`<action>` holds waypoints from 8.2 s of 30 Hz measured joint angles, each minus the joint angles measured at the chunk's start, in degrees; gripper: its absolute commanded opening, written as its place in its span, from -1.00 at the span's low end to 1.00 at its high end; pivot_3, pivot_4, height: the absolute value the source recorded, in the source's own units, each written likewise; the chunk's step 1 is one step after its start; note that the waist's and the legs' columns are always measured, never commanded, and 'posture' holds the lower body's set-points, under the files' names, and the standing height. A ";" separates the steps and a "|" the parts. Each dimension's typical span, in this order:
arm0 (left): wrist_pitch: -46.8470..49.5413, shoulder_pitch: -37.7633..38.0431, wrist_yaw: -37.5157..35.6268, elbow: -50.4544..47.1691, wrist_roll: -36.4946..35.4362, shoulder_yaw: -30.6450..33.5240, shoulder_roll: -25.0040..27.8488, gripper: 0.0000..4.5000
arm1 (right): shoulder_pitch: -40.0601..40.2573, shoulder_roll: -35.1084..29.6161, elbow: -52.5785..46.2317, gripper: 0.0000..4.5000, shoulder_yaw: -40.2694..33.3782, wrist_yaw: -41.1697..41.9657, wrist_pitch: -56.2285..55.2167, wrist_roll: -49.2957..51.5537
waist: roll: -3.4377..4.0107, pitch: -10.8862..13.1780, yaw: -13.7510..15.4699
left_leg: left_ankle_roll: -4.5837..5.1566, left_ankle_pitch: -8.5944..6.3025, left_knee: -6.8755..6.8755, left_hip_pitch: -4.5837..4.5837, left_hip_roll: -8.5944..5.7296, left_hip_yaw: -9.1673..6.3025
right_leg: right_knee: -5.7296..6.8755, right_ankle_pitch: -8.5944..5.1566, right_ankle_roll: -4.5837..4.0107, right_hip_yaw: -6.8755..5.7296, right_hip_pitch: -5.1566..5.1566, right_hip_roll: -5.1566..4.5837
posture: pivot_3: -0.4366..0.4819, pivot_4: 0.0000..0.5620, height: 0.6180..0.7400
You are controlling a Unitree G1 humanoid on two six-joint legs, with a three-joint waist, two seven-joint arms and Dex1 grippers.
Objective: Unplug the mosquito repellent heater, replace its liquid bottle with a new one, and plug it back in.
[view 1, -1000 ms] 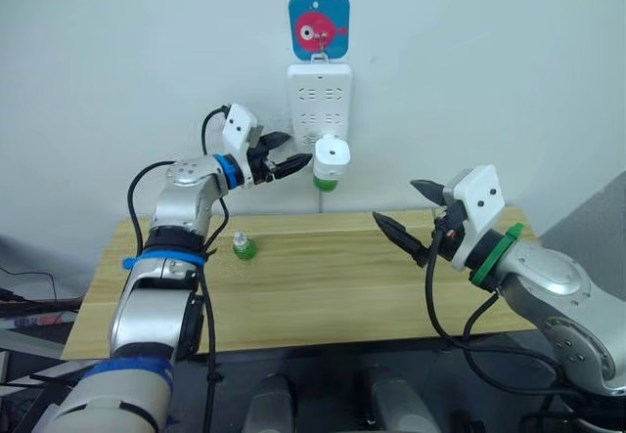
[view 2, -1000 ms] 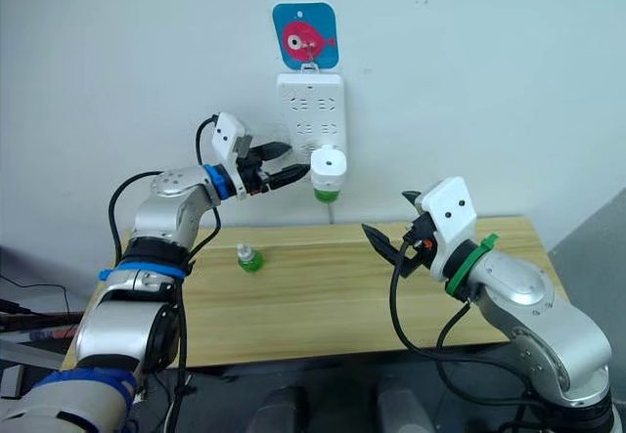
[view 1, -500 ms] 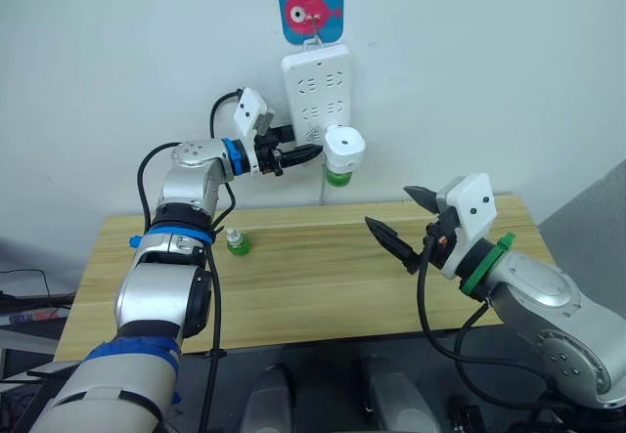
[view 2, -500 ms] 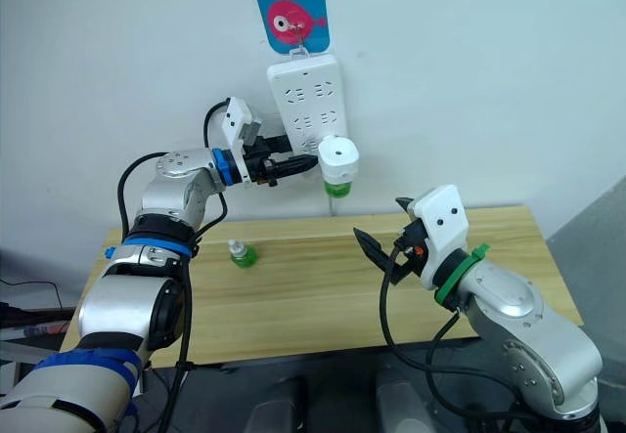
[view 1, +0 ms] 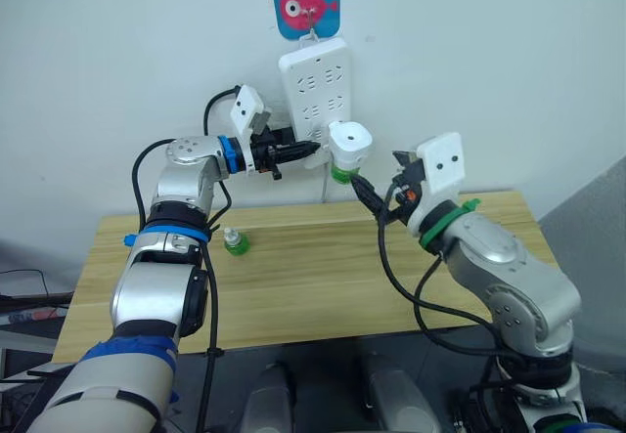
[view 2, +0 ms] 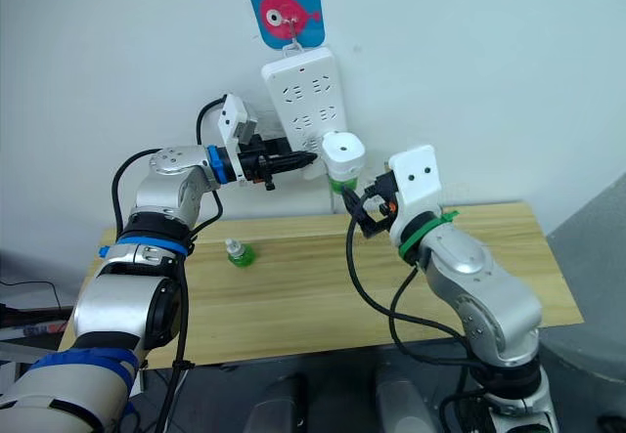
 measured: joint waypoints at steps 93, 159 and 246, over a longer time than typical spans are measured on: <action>5.67 27.92 14.40 -51.19 -9.57 -9.33 -13.29 0.45 | 11.23 3.49 -2.44 0.31 -14.04 -34.57 -24.62 68.68 | 0.03 0.01 -1.96 | -0.12 0.26 0.21 -0.47 -0.22 -0.18 | 0.84 -0.09 0.16 0.01 -0.64 -0.14 | -0.43 -0.26 1.00; 50.53 23.48 -10.34 -60.82 -34.60 -16.25 16.98 -0.02 | 12.61 -38.00 10.91 0.33 -4.13 10.42 2.66 86.88 | -0.15 0.25 1.28 | -0.08 0.23 0.67 -0.53 -0.03 -0.29 | 0.82 -0.04 0.09 -0.06 -0.57 0.09 | -0.20 -0.13 1.00; -21.17 42.72 -7.95 -58.28 -12.54 -9.40 3.80 0.01 | 9.53 -39.39 12.80 0.33 -2.54 9.75 1.82 87.34 | -0.22 0.51 4.05 | -0.06 0.22 0.67 -0.69 0.02 -0.14 | 0.36 0.07 0.09 0.06 -0.54 0.03 | -0.17 -0.12 1.00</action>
